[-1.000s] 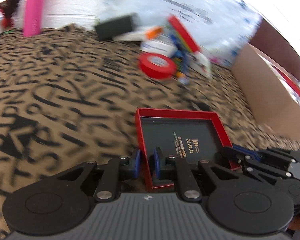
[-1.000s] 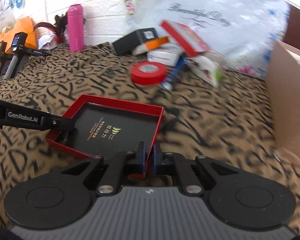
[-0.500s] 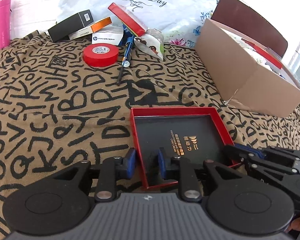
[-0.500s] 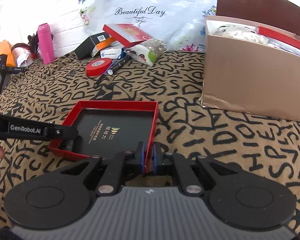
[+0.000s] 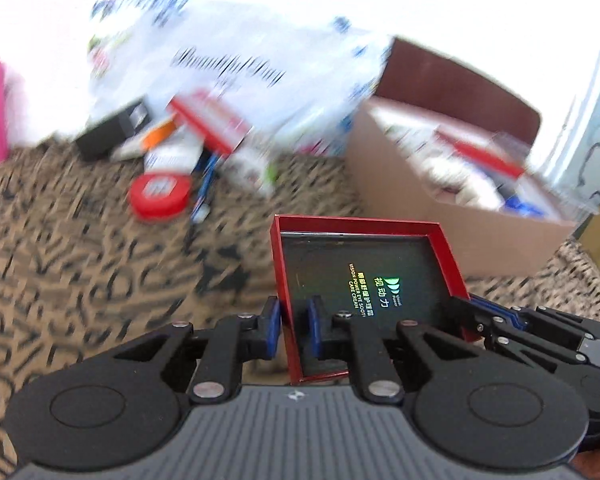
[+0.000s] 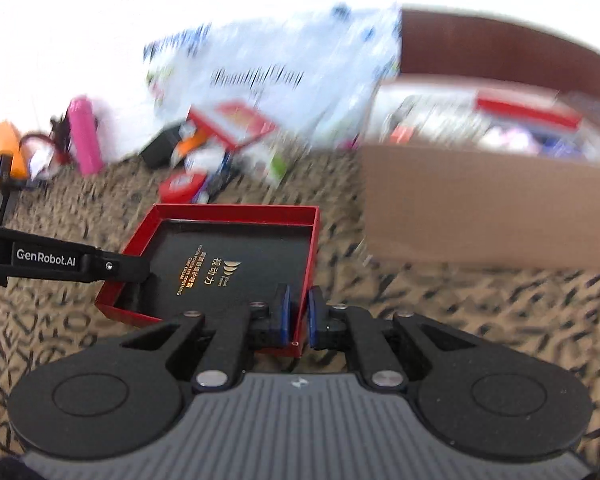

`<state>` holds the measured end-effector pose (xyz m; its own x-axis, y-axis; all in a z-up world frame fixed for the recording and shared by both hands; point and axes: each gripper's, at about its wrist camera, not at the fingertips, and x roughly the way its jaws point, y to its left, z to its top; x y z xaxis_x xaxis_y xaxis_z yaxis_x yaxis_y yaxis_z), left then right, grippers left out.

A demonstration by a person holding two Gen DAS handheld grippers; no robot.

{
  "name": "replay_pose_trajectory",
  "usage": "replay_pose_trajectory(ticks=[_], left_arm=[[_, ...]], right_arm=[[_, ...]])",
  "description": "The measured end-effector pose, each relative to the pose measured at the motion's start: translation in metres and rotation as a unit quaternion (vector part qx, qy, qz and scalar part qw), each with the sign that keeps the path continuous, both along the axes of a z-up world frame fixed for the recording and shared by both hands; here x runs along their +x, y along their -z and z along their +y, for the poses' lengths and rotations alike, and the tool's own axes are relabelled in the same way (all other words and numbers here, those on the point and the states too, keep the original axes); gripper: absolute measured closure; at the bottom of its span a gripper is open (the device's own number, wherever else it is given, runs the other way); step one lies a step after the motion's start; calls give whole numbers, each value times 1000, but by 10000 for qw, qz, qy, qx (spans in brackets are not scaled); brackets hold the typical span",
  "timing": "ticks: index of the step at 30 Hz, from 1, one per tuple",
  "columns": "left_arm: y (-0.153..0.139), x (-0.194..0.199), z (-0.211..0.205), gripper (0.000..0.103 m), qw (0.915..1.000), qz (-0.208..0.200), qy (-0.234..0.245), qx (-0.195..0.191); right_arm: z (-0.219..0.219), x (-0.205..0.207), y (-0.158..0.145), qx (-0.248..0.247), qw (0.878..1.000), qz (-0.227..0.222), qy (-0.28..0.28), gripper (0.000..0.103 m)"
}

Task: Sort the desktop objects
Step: 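Carry the red tray over the cardboard box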

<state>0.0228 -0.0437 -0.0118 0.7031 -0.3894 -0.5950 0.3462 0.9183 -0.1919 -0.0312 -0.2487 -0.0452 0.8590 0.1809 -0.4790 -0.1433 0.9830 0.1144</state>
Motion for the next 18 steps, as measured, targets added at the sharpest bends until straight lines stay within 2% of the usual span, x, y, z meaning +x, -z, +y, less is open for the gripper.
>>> replay_pose_trajectory(ticks=[5, 9, 13, 16, 18], left_arm=[[-35, 8, -34, 89, 9984, -360, 348, -279], [-52, 24, -71, 89, 9957, -606, 608, -340], [-59, 48, -104, 89, 9942, -584, 787, -439], [-55, 68, -125, 89, 9940, -483, 857, -470], [-51, 80, -134, 89, 9944, -384, 869, -466]], right_arm=[[-37, -9, -34, 57, 9973, -621, 378, 96], [-71, -1, -52, 5, 9930, -962, 691, 96], [-113, 17, -61, 62, 9883, -1173, 970, 96], [-148, 38, -59, 239, 9871, -1120, 1119, 96], [-156, 51, -55, 220, 9872, -1050, 1183, 96]])
